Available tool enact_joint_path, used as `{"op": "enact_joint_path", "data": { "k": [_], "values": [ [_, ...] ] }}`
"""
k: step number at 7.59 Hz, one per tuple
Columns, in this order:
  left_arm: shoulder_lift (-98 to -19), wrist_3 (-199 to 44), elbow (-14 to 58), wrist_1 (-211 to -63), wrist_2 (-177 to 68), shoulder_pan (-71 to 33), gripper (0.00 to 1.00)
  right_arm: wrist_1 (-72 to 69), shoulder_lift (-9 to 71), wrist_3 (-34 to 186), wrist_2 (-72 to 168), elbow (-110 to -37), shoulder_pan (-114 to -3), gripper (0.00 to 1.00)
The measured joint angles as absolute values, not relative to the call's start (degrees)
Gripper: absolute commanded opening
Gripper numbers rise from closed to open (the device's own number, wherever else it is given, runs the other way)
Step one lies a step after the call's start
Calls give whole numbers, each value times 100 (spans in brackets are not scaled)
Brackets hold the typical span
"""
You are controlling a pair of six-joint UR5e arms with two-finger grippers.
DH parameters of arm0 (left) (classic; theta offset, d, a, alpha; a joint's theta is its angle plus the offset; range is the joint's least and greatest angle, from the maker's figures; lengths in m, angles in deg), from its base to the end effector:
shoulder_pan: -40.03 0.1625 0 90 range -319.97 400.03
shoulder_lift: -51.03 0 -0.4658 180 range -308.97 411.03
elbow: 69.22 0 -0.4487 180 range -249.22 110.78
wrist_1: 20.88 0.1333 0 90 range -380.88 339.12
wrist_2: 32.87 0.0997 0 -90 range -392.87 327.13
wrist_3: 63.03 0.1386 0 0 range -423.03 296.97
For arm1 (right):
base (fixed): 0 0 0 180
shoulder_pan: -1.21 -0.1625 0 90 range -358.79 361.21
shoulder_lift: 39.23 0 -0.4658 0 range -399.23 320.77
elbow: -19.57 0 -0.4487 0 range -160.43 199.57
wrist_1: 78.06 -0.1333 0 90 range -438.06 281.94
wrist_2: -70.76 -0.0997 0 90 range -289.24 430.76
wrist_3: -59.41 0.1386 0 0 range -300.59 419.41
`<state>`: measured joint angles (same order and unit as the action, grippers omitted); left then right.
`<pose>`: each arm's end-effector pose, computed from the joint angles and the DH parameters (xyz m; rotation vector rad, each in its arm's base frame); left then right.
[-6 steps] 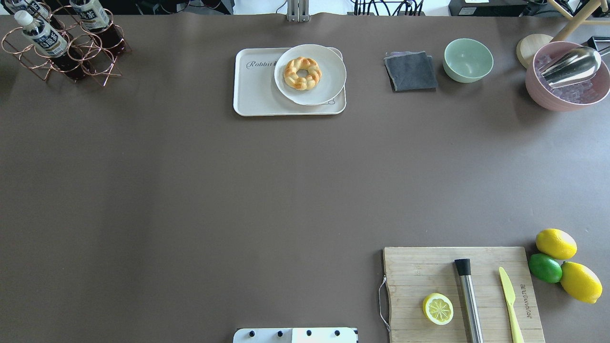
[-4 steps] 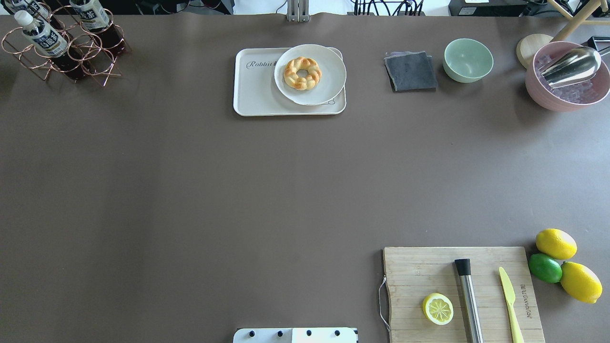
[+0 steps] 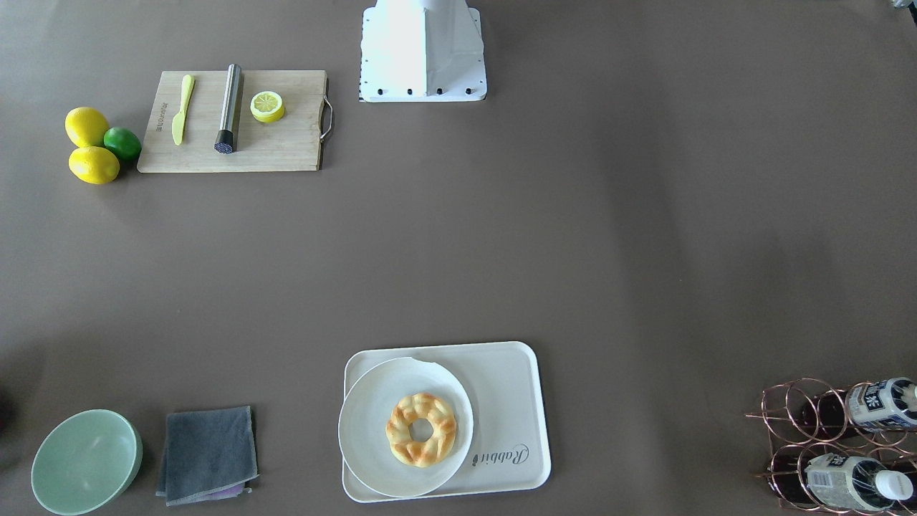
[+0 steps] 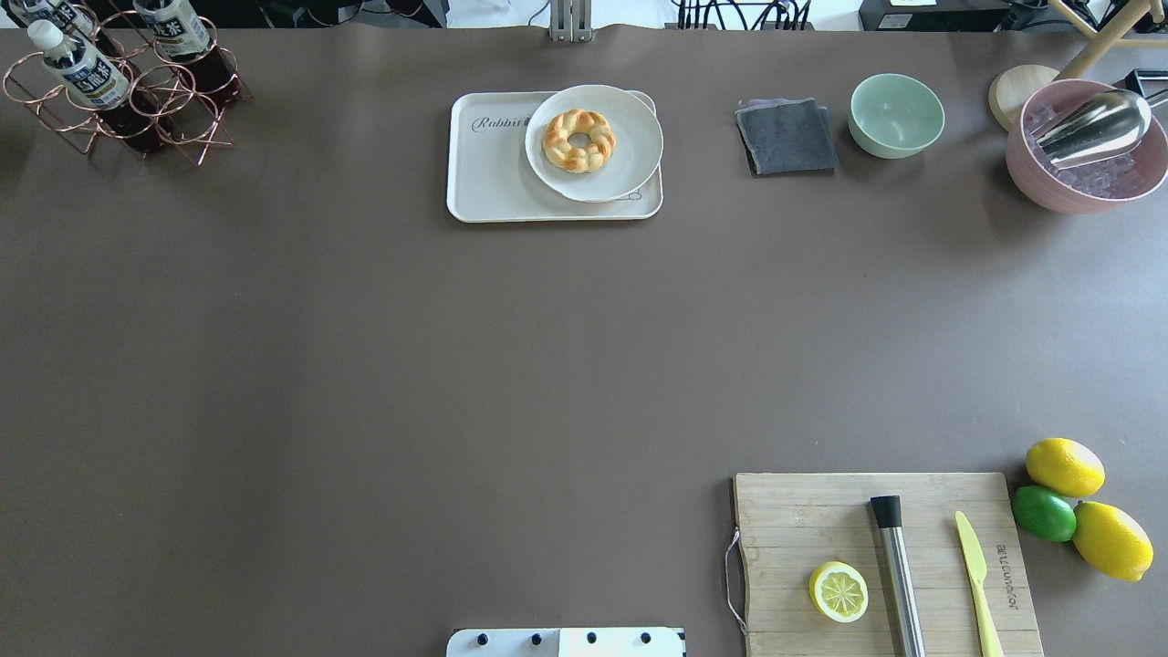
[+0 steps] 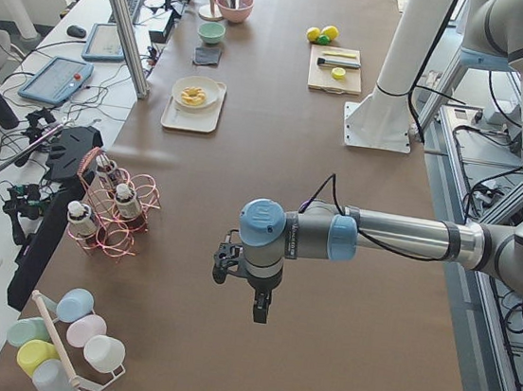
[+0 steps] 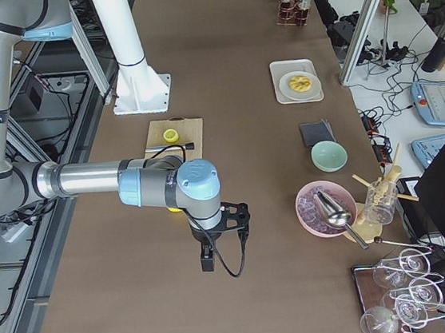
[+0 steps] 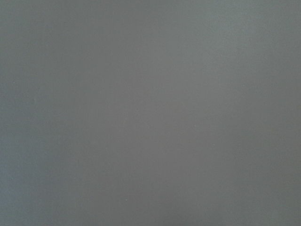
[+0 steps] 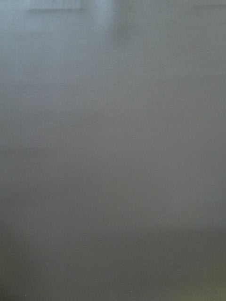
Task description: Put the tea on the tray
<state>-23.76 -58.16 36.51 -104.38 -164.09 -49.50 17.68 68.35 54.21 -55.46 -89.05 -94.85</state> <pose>-0.0386 -0.4151 0.7220 -0.0722 0.7221 0.0515 0.0931 -0.3905 0.7180 -0.0169 -0.6366 0.0404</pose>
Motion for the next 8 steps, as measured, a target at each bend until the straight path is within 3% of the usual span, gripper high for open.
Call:
{"op": "enact_joint_path", "data": {
  "k": [8],
  "values": [
    [-2421, -5831, 3656, -10438, -16718, -4976, 97, 1493, 6807, 5461, -5541, -8857, -9773, 100]
  ]
}}
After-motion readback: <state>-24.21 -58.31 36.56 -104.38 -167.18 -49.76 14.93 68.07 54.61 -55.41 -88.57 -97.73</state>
